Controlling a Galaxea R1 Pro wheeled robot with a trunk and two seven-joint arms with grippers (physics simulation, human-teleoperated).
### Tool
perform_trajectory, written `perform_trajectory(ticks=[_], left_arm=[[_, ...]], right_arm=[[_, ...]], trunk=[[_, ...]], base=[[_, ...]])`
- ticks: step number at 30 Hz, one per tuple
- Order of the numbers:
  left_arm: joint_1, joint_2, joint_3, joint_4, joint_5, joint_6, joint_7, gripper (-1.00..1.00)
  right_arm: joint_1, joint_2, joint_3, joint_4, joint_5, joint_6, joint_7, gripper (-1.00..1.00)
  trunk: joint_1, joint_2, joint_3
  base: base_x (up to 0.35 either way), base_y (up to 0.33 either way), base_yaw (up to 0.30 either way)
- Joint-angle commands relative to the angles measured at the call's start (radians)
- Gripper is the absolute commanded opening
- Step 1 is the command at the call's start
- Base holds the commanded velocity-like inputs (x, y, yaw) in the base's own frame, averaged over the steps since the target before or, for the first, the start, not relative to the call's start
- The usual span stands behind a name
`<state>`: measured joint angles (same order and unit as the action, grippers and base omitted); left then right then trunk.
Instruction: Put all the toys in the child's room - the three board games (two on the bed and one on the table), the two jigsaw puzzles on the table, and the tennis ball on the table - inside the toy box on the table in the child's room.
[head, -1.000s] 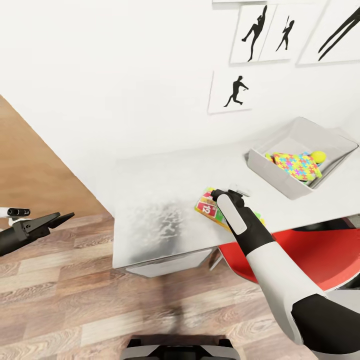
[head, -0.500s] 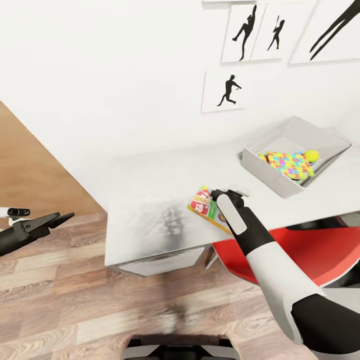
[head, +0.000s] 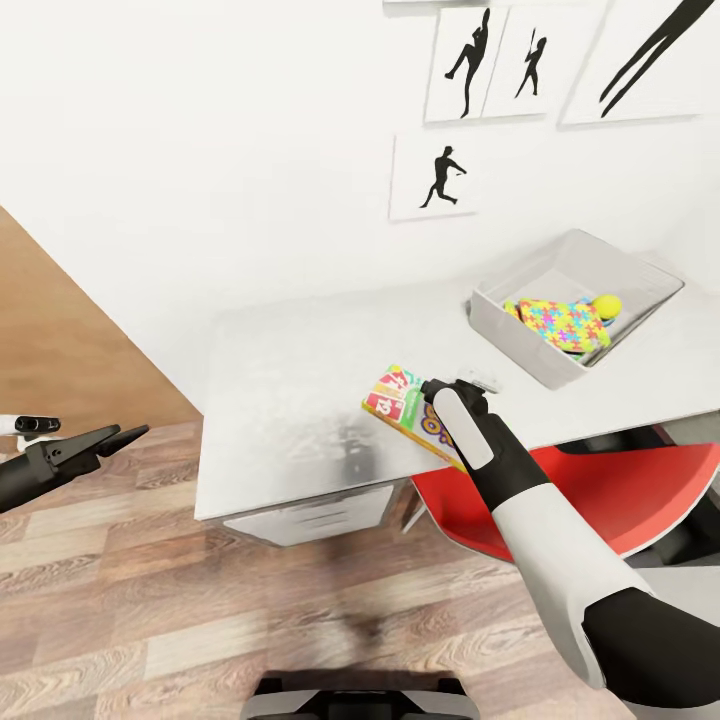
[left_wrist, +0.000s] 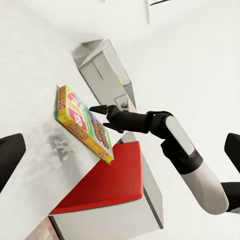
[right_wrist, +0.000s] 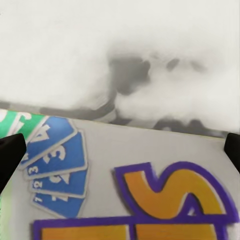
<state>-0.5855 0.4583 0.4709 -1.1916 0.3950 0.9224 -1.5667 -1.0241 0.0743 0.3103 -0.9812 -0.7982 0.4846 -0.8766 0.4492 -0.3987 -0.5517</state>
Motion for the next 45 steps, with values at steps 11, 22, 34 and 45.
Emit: perform_trajectory(ticks=[11, 22, 34, 45], left_arm=[[0.000, 0.000, 0.000, 0.000, -0.001, 0.012, -0.004, 1.00], [0.000, 0.000, 0.000, 0.000, -0.001, 0.012, -0.004, 1.00], [0.000, 0.000, 0.000, 0.000, -0.001, 0.011, -0.004, 1.00], [0.000, 0.000, 0.000, 0.000, -0.001, 0.011, -0.004, 1.00]], right_arm=[[-0.001, -0.002, 0.001, 0.036, -0.006, 0.008, -0.006, 1.00], [-0.001, -0.003, 0.001, 0.035, -0.005, 0.008, -0.010, 1.00], [-0.001, -0.002, 0.001, 0.036, -0.006, 0.008, -0.012, 1.00], [-0.001, -0.002, 0.001, 0.036, -0.006, 0.008, -0.012, 1.00]], trunk=[[0.001, -0.001, -0.002], [0.001, -0.001, -0.002], [0.001, -0.001, -0.002], [0.001, -0.001, -0.002]], base=[[0.029, 0.000, 0.000], [0.160, -0.021, 0.000], [0.089, -0.148, 0.000], [-0.119, -0.005, 0.000]])
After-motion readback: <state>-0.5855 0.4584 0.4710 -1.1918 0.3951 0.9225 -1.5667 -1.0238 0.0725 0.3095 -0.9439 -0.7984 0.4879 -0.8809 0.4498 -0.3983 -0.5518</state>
